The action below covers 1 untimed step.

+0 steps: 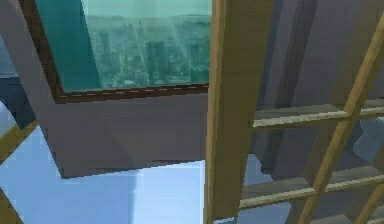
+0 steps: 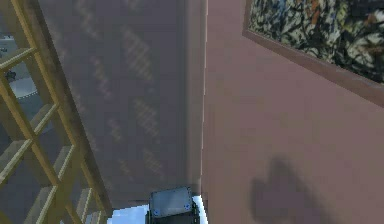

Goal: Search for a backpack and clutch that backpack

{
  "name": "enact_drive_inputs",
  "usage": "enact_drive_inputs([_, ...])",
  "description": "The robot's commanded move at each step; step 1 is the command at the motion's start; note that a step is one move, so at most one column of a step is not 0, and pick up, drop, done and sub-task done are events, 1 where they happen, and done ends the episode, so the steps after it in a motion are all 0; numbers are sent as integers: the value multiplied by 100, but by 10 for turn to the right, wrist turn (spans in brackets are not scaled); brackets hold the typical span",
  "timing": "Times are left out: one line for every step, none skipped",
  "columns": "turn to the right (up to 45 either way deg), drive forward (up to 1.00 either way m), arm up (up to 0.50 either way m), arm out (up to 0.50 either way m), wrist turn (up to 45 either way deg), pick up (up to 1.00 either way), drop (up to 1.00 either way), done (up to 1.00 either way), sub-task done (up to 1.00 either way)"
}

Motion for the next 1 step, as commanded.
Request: enact_drive_inputs([0, 0, 20, 0, 0, 0, 0, 0, 0])
